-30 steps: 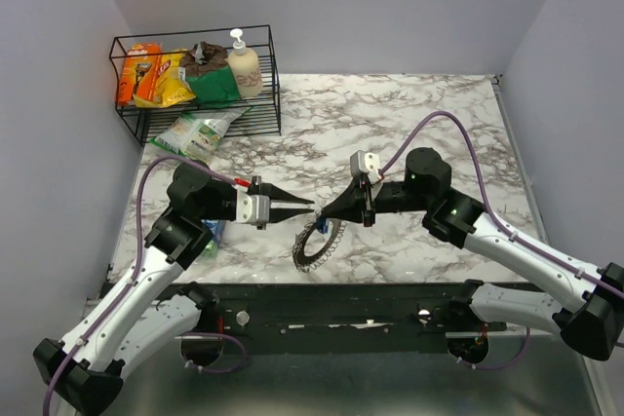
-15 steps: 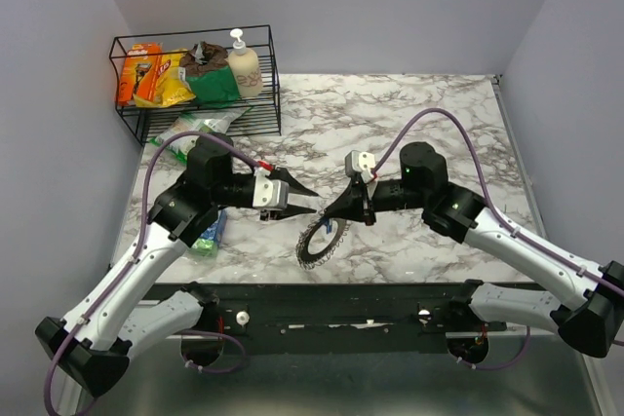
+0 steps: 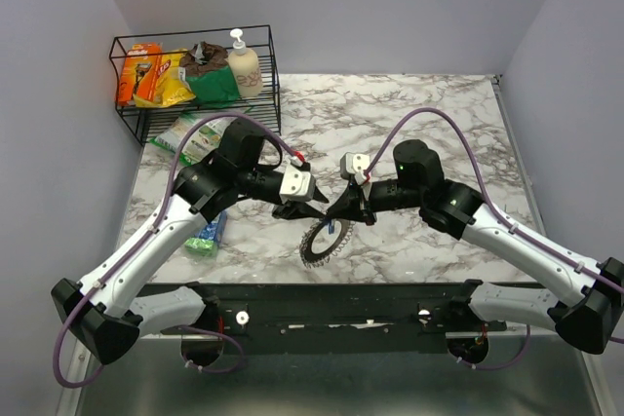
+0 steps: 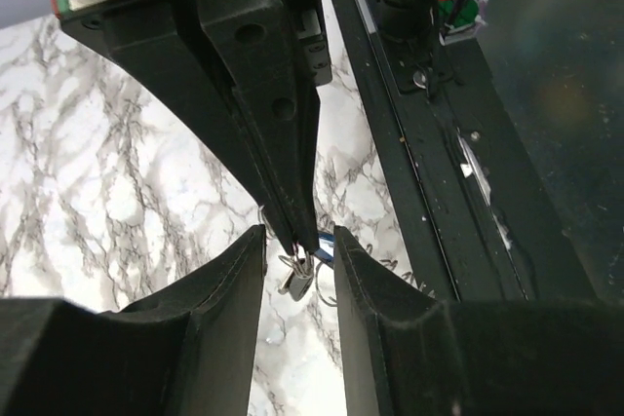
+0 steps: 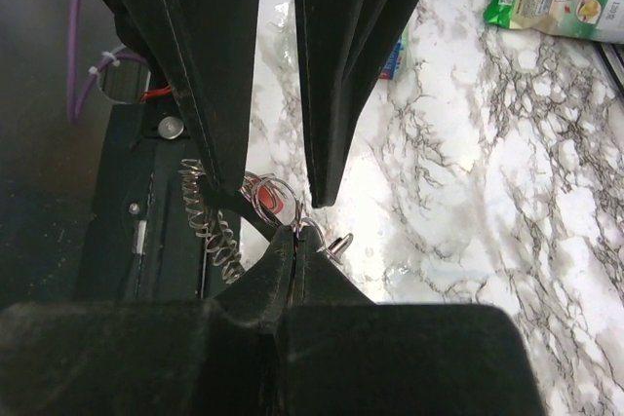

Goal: Put the keys on the keyring

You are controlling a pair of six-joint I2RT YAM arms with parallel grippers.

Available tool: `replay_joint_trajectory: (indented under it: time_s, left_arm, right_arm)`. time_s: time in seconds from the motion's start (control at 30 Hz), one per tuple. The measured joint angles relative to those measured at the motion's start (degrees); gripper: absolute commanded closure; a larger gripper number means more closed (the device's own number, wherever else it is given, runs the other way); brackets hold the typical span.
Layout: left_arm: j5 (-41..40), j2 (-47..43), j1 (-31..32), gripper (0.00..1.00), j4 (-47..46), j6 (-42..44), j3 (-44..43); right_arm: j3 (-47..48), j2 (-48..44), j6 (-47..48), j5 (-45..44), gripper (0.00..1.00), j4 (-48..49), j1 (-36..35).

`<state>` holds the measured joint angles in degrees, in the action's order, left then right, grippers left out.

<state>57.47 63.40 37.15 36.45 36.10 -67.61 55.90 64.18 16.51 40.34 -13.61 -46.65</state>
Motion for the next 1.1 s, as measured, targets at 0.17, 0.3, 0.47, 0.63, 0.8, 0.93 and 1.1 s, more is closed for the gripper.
replay_joint_trajectory:
  time_s: [0.17, 0.3, 0.47, 0.63, 0.8, 0.93, 1.1]
  left_arm:
    - [-1.8, 2.0, 1.5, 0.61, 3.4, 1.2, -1.0]
    - [-4.0, 2.9, 2.5, 0.62, 4.9, 1.5, -1.2]
    - [-6.0, 3.4, 3.3, 0.69, 5.4, 2.0, -1.2]
    - [-7.2, 3.6, 3.4, 0.80, 5.4, 2.3, -1.2]
    - [-7.7, 4.5, 3.5, 0.90, 5.6, 2.5, -1.2]
    - [-7.8, 5.2, 3.6, 1.00, 5.6, 2.6, -1.2]
    - [-7.8, 5.3, 3.6, 1.00, 5.4, 2.6, -1.2]
  right_arm:
    - [0.0, 0.0, 0.2, -0.7, 0.99, -0.1, 0.0]
    - [0.0, 0.0, 0.5, -0.9, 0.99, -0.2, 0.0]
    - [0.0, 0.0, 0.7, -1.2, 0.99, -1.1, 0.0]
    - [0.0, -0.5, 0.7, -1.3, 0.99, -1.4, 0.0]
    - [0.0, -1.5, 0.7, -1.7, 0.99, -2.0, 0.0]
    - [0.0, -1.7, 0.9, -2.0, 0.99, -2.7, 0.0]
    - [0.0, -1.7, 1.1, -2.1, 0.99, -2.8, 0.0]
